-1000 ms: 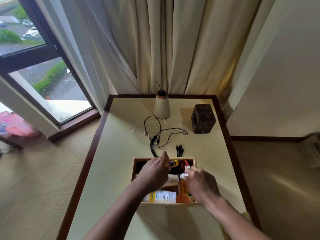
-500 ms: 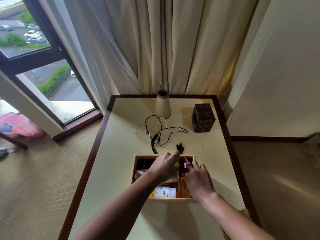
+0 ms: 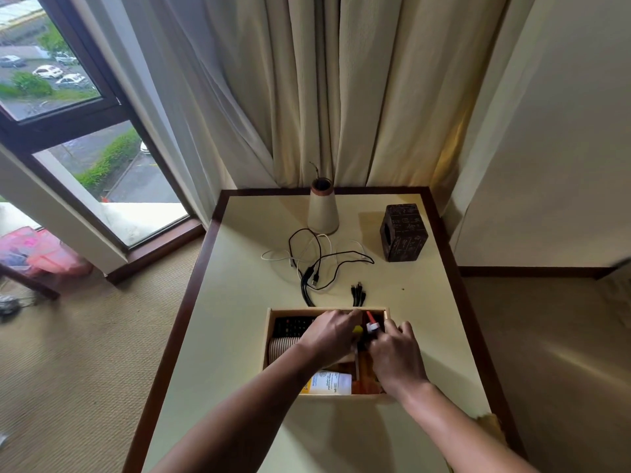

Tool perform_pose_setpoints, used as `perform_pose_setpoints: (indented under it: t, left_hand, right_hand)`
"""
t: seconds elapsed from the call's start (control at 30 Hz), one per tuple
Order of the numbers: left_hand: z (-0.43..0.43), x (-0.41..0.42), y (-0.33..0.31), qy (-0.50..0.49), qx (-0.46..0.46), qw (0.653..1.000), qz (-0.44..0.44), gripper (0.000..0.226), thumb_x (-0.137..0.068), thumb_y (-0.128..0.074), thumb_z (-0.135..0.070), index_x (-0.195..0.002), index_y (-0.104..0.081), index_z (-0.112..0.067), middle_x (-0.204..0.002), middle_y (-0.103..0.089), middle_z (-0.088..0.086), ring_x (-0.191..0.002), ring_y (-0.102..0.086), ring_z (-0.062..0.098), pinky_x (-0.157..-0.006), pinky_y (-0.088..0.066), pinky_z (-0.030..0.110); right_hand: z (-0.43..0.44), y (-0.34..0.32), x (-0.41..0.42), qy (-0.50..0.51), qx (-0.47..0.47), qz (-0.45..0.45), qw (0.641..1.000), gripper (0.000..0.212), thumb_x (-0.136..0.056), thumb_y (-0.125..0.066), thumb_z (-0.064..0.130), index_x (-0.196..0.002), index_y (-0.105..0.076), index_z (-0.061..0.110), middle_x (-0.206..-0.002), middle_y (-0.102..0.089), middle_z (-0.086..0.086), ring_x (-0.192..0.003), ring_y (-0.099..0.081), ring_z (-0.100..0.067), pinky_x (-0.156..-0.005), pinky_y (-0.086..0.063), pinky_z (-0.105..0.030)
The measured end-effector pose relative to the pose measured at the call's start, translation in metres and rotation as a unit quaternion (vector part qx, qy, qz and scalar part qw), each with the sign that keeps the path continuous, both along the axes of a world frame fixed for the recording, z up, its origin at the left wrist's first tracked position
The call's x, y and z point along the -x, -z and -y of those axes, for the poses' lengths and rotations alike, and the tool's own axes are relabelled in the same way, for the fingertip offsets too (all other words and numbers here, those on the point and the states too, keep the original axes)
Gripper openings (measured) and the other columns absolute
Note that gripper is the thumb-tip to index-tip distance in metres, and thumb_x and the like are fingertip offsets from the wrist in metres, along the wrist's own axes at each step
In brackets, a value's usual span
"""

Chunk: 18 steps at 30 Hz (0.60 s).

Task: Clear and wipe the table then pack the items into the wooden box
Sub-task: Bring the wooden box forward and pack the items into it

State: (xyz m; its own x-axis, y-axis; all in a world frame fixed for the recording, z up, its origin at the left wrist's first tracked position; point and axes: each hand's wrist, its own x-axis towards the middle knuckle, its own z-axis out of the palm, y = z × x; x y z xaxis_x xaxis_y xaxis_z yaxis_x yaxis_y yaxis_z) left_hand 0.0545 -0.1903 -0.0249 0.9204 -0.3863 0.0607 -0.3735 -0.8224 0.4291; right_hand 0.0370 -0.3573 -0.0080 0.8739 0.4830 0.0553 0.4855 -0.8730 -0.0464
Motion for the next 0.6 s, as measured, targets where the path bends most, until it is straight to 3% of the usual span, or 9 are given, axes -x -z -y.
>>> perform_pose_setpoints:
  t: [0.13, 0.23, 0.37, 0.43, 0.5, 0.6]
  left_hand:
    - [-0.002, -0.005, 0.004, 0.009, 0.027, 0.999, -0.022, 0.010, -0.093, -0.065, -0.013, -0.099, -0.072, -0.013, -0.086, -0.073, 0.006, -0.070, -0.068, 0.024, -0.062, -0.058, 0.043]
    - [-0.009, 0.000, 0.004, -0.002, 0.037, 0.999, 0.013, 0.018, -0.095, -0.062, -0.008, -0.108, -0.073, -0.013, -0.094, -0.071, 0.005, -0.079, -0.065, 0.019, -0.067, -0.059, 0.036]
    - [-0.039, 0.013, -0.004, -0.164, 0.000, 0.977, 0.135, 0.017, -0.095, -0.065, -0.015, -0.109, -0.073, -0.018, -0.101, -0.069, 0.002, -0.091, -0.055, 0.017, -0.069, -0.053, 0.032]
    - [-0.061, 0.016, -0.003, -0.250, -0.052, 0.962, 0.098, 0.025, -0.099, -0.056, -0.032, -0.119, -0.068, -0.023, -0.120, -0.066, 0.005, -0.110, -0.055, 0.022, -0.083, -0.049, 0.037]
    - [-0.080, 0.019, 0.003, -0.295, -0.099, 0.950, -0.015, 0.044, -0.104, -0.037, -0.049, -0.137, -0.056, -0.027, -0.145, -0.054, 0.009, -0.135, -0.045, 0.028, -0.101, -0.044, 0.046]
    - [-0.092, 0.022, 0.009, -0.288, -0.054, 0.948, -0.123, 0.054, -0.106, -0.023, -0.056, -0.150, -0.043, -0.030, -0.161, -0.037, 0.008, -0.150, -0.028, 0.027, -0.119, -0.030, 0.046]
  right_hand:
    - [0.011, 0.004, -0.003, 0.012, -0.074, -0.028, 0.997, 0.030, -0.070, -0.074, -0.003, -0.087, -0.078, 0.021, -0.086, -0.077, 0.003, -0.087, -0.069, -0.025, -0.070, -0.046, -0.035]
    - [0.014, -0.006, -0.010, 0.042, -0.199, -0.045, 0.978, 0.027, -0.081, -0.070, -0.003, -0.100, -0.078, 0.014, -0.095, -0.076, 0.001, -0.087, -0.067, -0.019, -0.075, -0.054, -0.034]
    - [-0.004, -0.022, -0.038, 0.085, -0.302, -0.095, 0.945, 0.019, -0.092, -0.062, 0.006, -0.105, -0.075, 0.013, -0.099, -0.071, 0.001, -0.093, -0.064, -0.013, -0.082, -0.058, -0.028]
    - [-0.023, -0.022, -0.060, 0.105, -0.301, -0.152, 0.936, 0.021, -0.094, -0.061, 0.009, -0.107, -0.076, 0.015, -0.104, -0.072, 0.001, -0.097, -0.065, -0.015, -0.086, -0.058, -0.028]
    - [-0.049, -0.016, -0.083, 0.134, -0.269, -0.228, 0.926, 0.020, -0.094, -0.059, 0.015, -0.106, -0.076, 0.018, -0.104, -0.073, 0.000, -0.096, -0.067, -0.017, -0.083, -0.058, -0.030]
    - [-0.090, -0.004, -0.112, 0.160, -0.171, -0.313, 0.920, 0.019, -0.087, -0.056, 0.016, -0.081, -0.073, 0.014, -0.086, -0.072, -0.003, -0.077, -0.067, -0.022, -0.069, -0.056, -0.032]
